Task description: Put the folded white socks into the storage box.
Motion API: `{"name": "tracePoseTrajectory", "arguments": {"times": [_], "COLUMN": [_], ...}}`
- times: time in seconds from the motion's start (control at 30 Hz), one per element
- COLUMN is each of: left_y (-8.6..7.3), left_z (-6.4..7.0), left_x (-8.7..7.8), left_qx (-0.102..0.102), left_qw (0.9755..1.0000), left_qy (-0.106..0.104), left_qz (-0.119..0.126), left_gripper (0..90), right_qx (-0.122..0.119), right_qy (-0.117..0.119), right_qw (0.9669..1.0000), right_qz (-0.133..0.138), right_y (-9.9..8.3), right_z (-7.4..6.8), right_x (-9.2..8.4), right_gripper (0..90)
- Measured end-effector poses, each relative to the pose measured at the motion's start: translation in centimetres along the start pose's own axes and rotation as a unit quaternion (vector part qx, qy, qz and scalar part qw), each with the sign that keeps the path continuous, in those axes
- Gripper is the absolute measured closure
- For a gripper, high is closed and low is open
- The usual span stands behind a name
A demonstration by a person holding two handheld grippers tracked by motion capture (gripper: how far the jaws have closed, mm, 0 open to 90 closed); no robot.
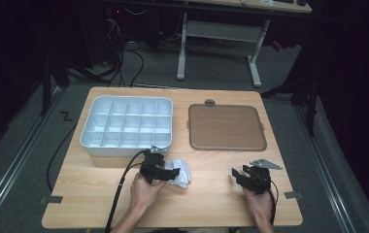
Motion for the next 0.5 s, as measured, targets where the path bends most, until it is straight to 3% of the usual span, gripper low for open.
{"name": "tracePoseTrajectory", "arguments": {"times": [0.17, 0.5], "left_y": [0.3, -0.2], "left_z": [0.5, 0.2], "left_x": [-0.3, 1.4], "left_qx": [-0.003, -0.005], "left_qw": [0.9999, 0.9997], "left_qy": [-0.006, 0.02], "left_qz": [0.012, -0.012], "left_gripper": [26.8, 24.9], "right_qx": [0.005, 0.003], "right_qy": [0.0, -0.014], "right_qw": [1.0, 0.9999], "right_qz": [-0.002, 0.0], "right_y": [-0.3, -0.5], "right_z": [0.2, 0.6], "right_x": [0.1, 0.1], "right_gripper": [46.7, 45.5]}}
Point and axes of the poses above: each handheld gripper's, and its own axes: x roughly forward along the jaws, y roughly out of its top, z roughly to its right, the point moved 2 cm from there along x, roughly forward along the jaws, and after that the axes turned 6 degrees about -z, right-handed, at the moved point
